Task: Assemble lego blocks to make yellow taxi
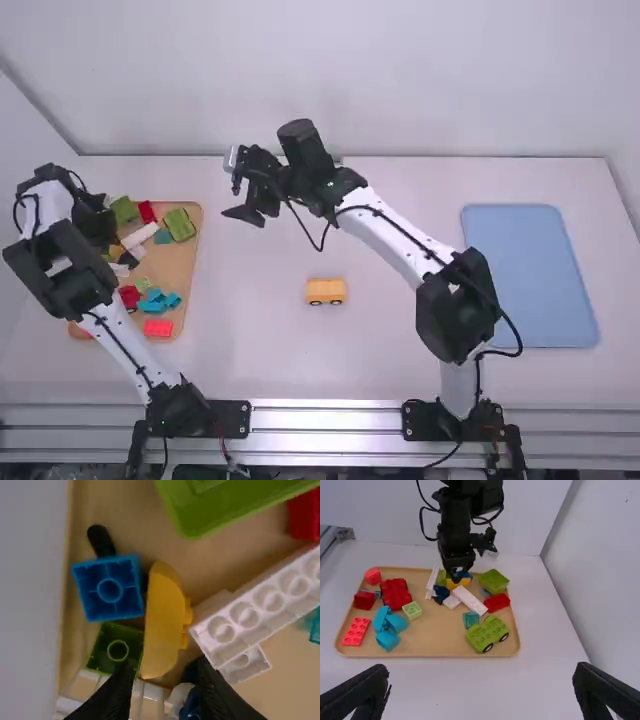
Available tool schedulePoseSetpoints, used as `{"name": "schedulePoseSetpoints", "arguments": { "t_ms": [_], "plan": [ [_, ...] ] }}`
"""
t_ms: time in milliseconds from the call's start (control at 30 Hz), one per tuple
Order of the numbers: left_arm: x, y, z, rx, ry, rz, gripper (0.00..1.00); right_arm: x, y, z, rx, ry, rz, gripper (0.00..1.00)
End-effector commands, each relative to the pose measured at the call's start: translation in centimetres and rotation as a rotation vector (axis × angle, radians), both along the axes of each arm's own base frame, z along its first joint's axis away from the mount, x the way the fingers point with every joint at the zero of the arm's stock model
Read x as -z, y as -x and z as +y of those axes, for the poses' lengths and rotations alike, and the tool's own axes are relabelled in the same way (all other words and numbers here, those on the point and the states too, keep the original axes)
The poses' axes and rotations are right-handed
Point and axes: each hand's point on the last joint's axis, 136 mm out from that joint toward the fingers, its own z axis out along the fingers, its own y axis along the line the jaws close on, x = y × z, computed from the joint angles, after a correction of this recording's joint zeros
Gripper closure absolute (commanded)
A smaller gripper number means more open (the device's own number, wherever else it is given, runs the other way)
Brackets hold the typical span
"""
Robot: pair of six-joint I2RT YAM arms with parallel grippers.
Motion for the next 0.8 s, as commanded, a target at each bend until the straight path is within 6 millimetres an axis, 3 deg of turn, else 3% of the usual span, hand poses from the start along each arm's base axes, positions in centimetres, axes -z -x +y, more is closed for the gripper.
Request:
{"name": "schedulePoseSetpoints", "arguments": {
  "t_ms": [0,100,333,633,767],
  "plan": [
    [0.5,0.8,0.0,-0.076,0.003,0.032,0.63,-0.6,-0.7,0.0,0.01,-0.011,-0.01,0.02],
    [0.8,0.2,-1.1,0.011,0.049,0.009,0.62,-0.5,-0.8,-0.2,0.013,-0.008,-0.007,0.02],
    [2.0,0.8,-0.4,0.009,0.004,0.037,0.55,-0.4,-0.9,-0.4,0.016,-0.003,0.0,0.02],
    [3.5,0.1,-0.5,-0.002,0.019,-0.019,0.65,-0.2,-0.8,-0.4,0.006,0.006,-0.012,0.02],
    [3.5,-0.5,-0.3,0.003,-0.001,-0.039,0.6,-0.1,-0.8,-0.4,0.006,0.007,-0.011,0.02]
  ]
}}
